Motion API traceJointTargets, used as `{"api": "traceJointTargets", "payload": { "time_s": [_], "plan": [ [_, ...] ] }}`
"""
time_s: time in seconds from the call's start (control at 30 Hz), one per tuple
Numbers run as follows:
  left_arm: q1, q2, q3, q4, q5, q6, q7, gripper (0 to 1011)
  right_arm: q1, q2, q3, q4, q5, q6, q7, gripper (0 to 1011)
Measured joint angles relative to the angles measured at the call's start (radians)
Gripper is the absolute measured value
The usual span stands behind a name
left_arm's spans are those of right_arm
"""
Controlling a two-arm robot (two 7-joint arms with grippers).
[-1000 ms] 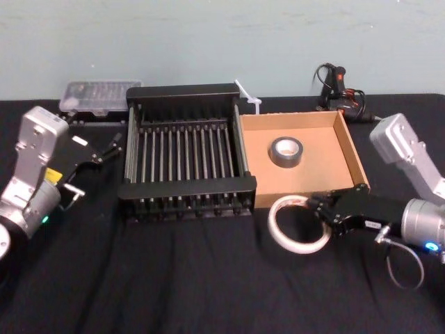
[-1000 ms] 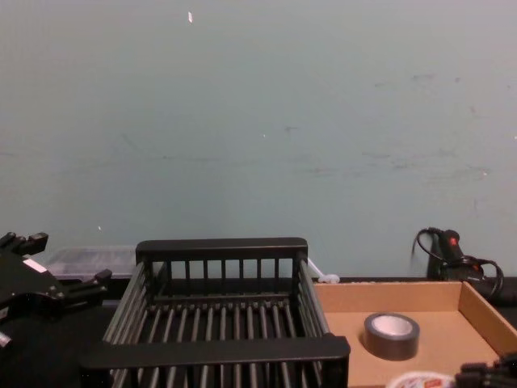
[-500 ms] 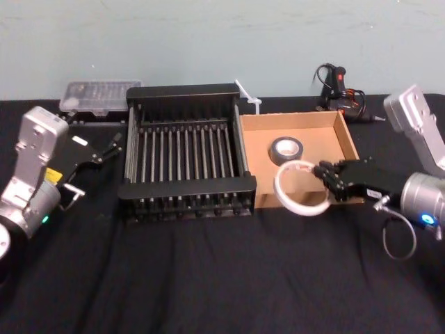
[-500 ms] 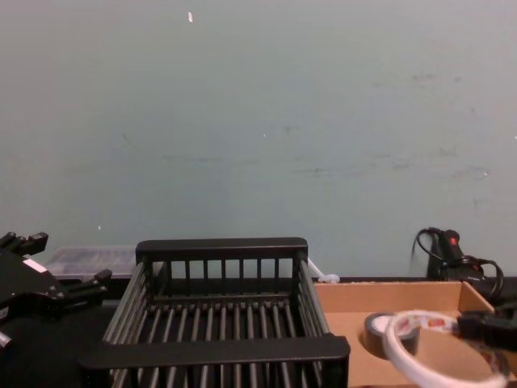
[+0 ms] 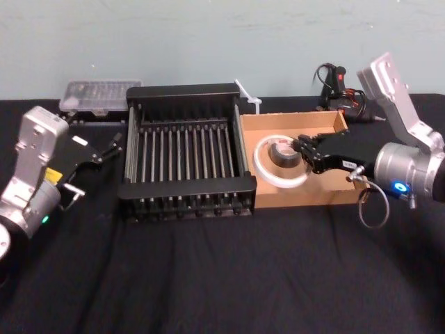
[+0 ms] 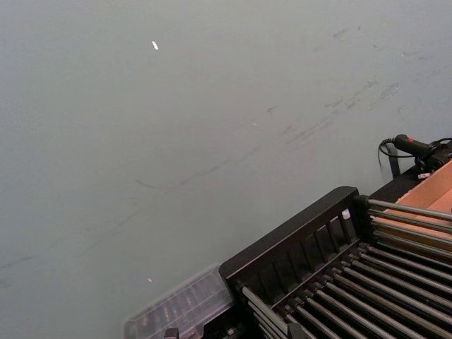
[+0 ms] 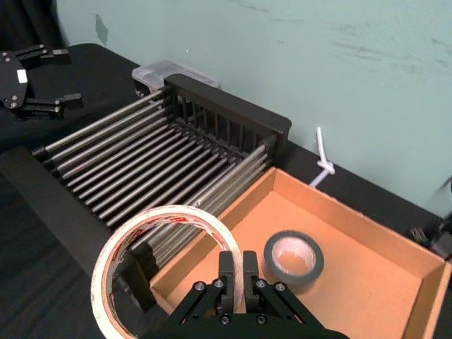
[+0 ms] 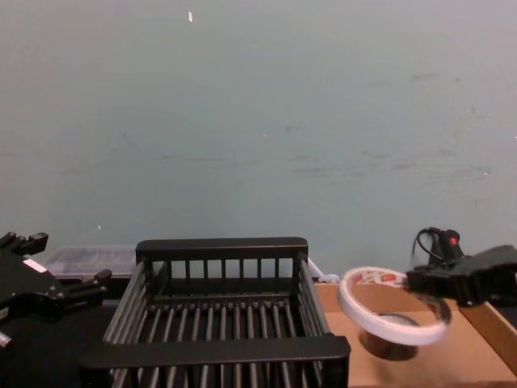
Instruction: Pick up the white tape and place it into the black box , Pick up the silver tape and place it into the brown box.
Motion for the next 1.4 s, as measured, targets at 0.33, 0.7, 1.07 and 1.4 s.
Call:
{"api": "traceJointTargets", "payload": {
  "time_s": [0.33,0.7,1.07,1.4],
  "plan": [
    [0.000,0.000,0.000,0.000,0.000,0.000,0.000,1002,0.082,-0.051,-0.046,0.066,-0.036,-0.014,0.027,87],
    [0.000,0.000,0.000,0.000,0.000,0.000,0.000,1001,0.172,-0.128,-0.097,0.160,-0.078,-0.051,0.057,87],
    [0.000,0.000,0.000,0.000,0.000,0.000,0.000,1001,0.239,-0.196,-0.136,0.264,-0.121,-0.085,0.082,87],
    [0.000,0.000,0.000,0.000,0.000,0.000,0.000,1001,0.256,-0.220,-0.140,0.299,-0.138,-0.103,0.085,87]
  ]
}}
